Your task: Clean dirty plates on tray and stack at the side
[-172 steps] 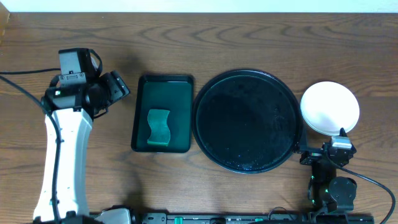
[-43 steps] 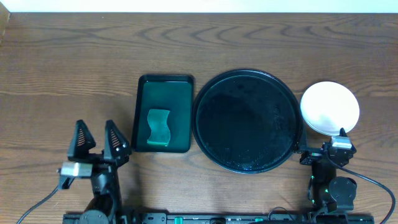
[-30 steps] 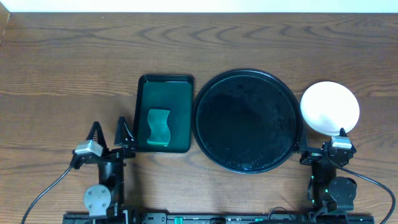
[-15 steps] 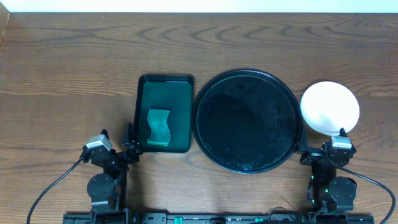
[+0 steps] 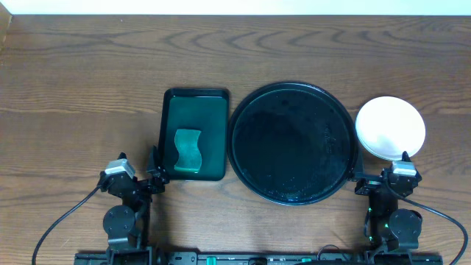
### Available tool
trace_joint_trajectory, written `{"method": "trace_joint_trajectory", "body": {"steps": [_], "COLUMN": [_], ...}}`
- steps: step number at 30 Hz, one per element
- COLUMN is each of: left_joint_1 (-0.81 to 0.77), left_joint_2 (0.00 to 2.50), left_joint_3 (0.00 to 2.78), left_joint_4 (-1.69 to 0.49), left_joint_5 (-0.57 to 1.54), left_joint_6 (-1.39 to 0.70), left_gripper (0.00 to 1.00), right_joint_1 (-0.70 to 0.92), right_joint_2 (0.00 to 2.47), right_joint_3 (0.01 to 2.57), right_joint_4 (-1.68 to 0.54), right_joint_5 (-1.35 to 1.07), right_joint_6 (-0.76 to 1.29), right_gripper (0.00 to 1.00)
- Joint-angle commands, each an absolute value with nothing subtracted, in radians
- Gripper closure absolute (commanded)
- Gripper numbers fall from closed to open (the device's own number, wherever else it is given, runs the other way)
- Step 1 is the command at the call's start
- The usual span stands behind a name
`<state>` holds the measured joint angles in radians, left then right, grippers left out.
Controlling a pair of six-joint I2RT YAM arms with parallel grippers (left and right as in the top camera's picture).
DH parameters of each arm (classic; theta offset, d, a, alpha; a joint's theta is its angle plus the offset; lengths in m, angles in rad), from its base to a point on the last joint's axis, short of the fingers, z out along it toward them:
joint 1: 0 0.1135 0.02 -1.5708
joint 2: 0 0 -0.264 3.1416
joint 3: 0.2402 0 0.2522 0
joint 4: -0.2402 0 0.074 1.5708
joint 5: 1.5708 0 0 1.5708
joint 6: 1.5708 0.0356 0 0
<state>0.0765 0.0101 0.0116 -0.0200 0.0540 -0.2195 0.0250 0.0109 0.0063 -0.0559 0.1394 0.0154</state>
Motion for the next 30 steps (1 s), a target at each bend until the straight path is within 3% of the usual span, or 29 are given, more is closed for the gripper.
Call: {"method": "trace_joint_trajectory", "body": {"steps": [1,6,30], "left_joint_1": [0.072,0.072,0.072], "left_joint_2": [0.002,0.002,0.002], "left_joint_3": [0.004,0.004,0.004], "left_joint_4": [-0.064,-0.06,-0.059], "left_joint_5": [0.121,0.15,0.148], "left_joint_6": [-0.065,0.019,0.003], "left_gripper": [0.2,0.2,0.2], "right_joint_1": [0.037,0.037,0.037], "right_joint_2": [0.005,0.005,0.005], "right_joint_3": [0.006,0.006,0.006], "right_joint_4": [-0.059,-0.059,-0.059], "right_joint_5": [0.149,0.149,0.149], "right_joint_6": [0.029,0.029,0.029], "right_gripper": [0.01,0.01,0.01]}}
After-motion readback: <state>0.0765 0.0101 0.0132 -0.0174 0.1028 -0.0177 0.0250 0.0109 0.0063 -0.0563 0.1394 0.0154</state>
